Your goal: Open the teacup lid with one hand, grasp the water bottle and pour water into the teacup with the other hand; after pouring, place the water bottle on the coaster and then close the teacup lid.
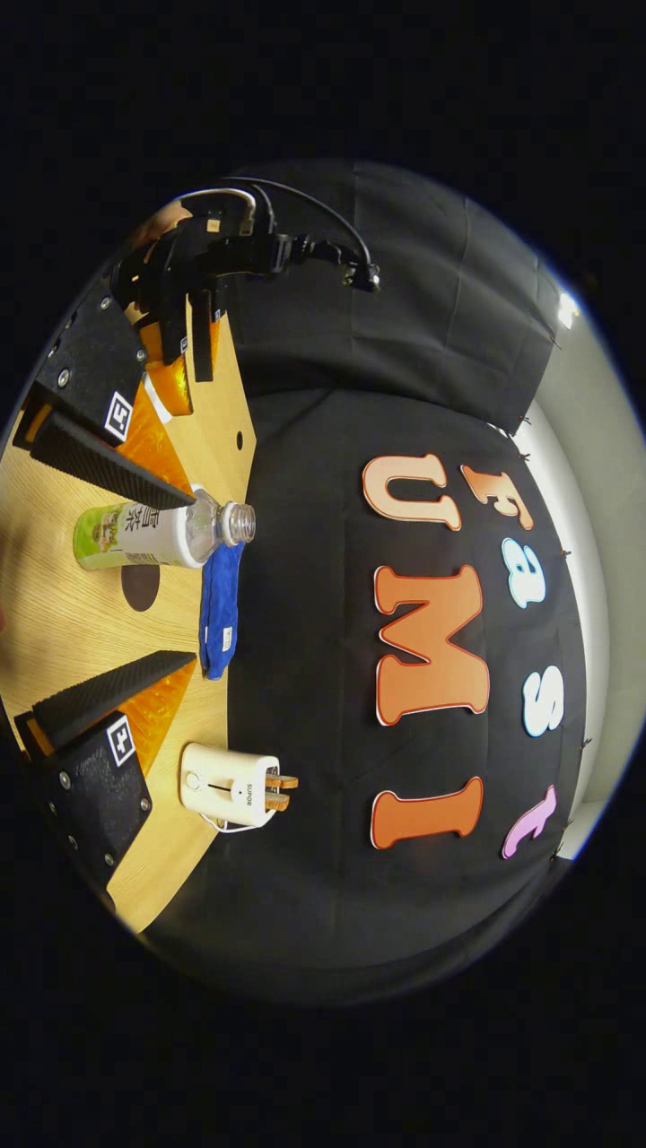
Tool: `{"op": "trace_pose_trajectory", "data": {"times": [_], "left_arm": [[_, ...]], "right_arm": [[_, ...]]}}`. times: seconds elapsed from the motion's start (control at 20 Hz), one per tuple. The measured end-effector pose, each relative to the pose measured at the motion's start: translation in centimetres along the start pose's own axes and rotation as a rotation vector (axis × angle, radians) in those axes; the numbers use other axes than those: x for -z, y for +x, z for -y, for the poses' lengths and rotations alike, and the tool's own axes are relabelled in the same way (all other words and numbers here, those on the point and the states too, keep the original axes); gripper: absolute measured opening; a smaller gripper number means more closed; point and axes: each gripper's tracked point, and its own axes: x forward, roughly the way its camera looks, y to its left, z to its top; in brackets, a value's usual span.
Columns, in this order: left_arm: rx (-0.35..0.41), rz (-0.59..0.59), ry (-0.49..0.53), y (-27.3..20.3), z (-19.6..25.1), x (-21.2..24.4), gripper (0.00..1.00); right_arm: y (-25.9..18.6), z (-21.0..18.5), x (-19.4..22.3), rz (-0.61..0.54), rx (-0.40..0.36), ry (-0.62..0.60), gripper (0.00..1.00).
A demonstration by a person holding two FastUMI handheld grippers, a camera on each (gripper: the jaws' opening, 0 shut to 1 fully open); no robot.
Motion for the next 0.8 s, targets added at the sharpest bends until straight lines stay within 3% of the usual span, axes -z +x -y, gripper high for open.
{"op": "trace_pose_trajectory", "data": {"times": [0.15,0.2,0.4,0.45,0.5,0.65,0.75,0.8], "left_arm": [[-0.006,-0.036,0.014,0.3,-0.1,1.3,0.8],[-0.006,-0.044,0.02,0.4,-0.2,1.7,0.71],[-0.029,-0.076,0.108,0.8,-0.7,3.3,0.65],[-0.027,-0.053,0.112,0.7,-0.7,2.8,0.58],[-0.021,-0.054,0.114,1.1,-0.6,2.9,0.6],[-0.055,-0.053,0.115,1.1,-1.4,2.7,0.51],[-0.077,-0.036,0.084,1.4,-2.0,2.5,0.34],[-0.081,-0.022,0.074,1.5,-2.1,2.5,0.37]], "right_arm": [[0.1,0.1,0.1,0.001,0.003,-0.002,0.95],[0.1,0.1,0.2,-0.001,0.003,-0.002,0.95],[0.3,0.0,0.4,-0.005,0.002,0.003,0.95],[0.3,0.1,0.5,-0.008,0.002,0.002,0.95],[0.4,0.1,0.6,-0.011,0.003,0.002,0.95],[0.4,-0.2,0.6,-0.011,-0.002,0.003,0.95],[0.6,-0.1,0.7,-0.012,0.0,-0.004,0.95],[0.7,-0.1,0.9,-0.014,0.003,-0.008,0.95]]}}
